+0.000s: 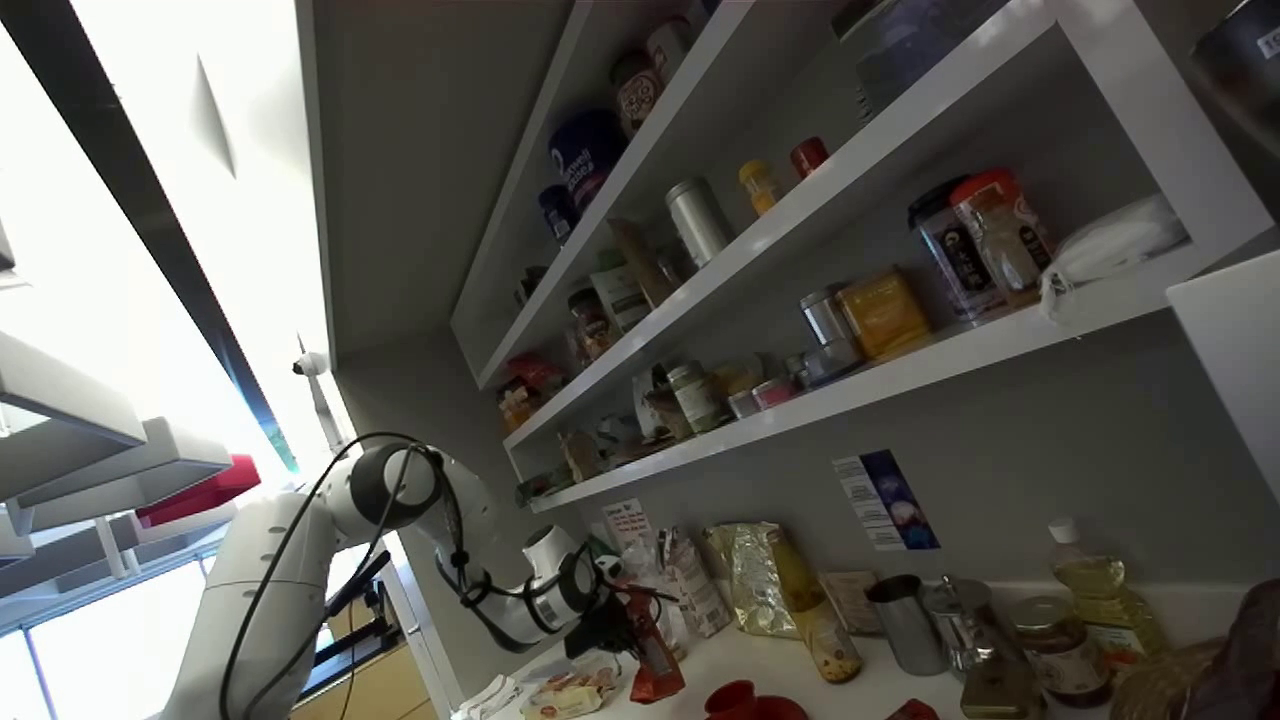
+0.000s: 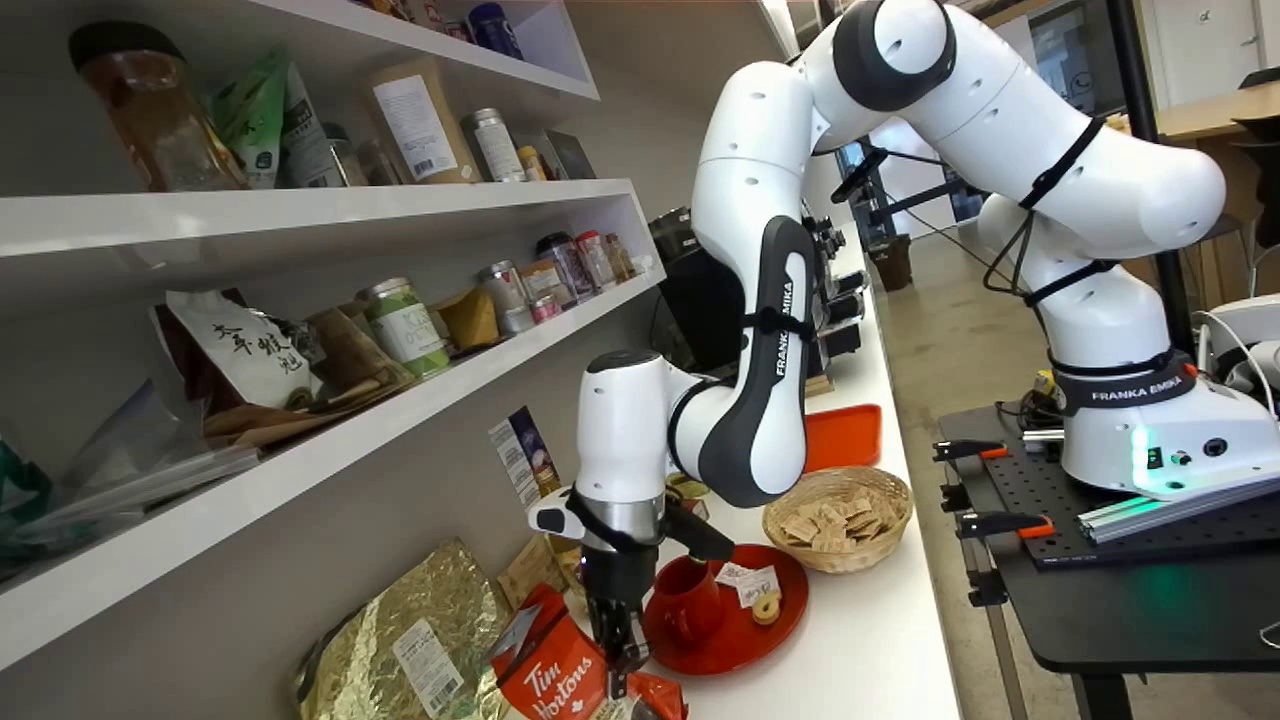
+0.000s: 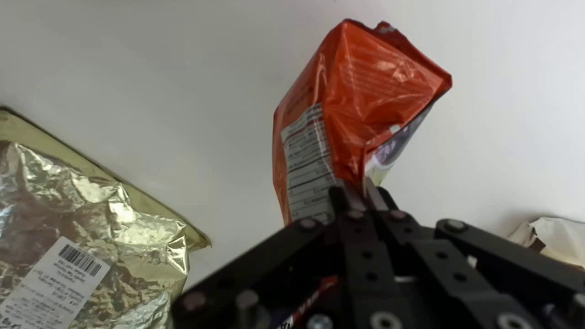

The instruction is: Take the orange packet off the shelf

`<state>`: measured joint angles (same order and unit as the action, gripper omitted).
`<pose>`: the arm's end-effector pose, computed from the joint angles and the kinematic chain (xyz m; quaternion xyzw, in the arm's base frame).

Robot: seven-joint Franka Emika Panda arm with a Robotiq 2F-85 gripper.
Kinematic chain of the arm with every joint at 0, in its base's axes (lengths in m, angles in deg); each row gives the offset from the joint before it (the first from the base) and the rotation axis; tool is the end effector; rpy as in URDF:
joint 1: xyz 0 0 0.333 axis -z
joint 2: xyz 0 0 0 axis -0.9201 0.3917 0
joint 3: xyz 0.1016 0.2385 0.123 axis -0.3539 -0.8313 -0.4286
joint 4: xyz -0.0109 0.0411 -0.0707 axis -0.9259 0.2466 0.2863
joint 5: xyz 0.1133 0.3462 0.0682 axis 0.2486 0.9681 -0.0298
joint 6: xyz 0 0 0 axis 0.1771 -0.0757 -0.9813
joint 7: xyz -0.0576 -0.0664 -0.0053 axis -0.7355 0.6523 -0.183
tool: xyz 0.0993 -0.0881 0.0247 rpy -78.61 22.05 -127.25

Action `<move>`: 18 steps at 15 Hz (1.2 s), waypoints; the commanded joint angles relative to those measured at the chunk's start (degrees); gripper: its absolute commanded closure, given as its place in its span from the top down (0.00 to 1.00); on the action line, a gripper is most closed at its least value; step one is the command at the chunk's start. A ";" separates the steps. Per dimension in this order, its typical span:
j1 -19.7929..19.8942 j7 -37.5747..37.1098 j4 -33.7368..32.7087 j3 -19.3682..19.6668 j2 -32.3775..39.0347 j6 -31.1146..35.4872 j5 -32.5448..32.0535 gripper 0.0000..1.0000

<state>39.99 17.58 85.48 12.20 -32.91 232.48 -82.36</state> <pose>0.5137 0.3589 0.1959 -0.8887 -0.4057 -0.2124 0.0237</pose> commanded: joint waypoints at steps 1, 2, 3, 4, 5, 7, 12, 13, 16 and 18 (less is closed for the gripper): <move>-3.15 -1.82 -2.02 3.62 3.00 4.88 -0.23 0.01; -3.92 -2.01 -1.63 4.70 3.58 6.38 -0.14 0.01; -2.92 0.39 -2.78 4.72 5.04 7.37 -0.41 0.01; -3.81 0.25 -2.26 5.98 5.61 8.85 -0.49 0.01; -4.38 0.36 -1.93 6.89 6.17 10.08 -0.32 0.01; -5.85 0.71 -1.31 8.94 7.31 13.04 0.10 0.01; -7.54 0.18 -1.59 11.18 9.47 18.65 -0.35 0.02; -7.87 0.18 -1.57 11.49 9.64 19.12 -0.24 0.24; -7.96 4.49 -1.00 10.96 9.58 17.86 3.09 0.42; -7.92 5.47 -0.88 10.77 9.70 17.28 3.58 0.57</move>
<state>32.92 20.47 84.91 22.45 -23.76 249.90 -80.58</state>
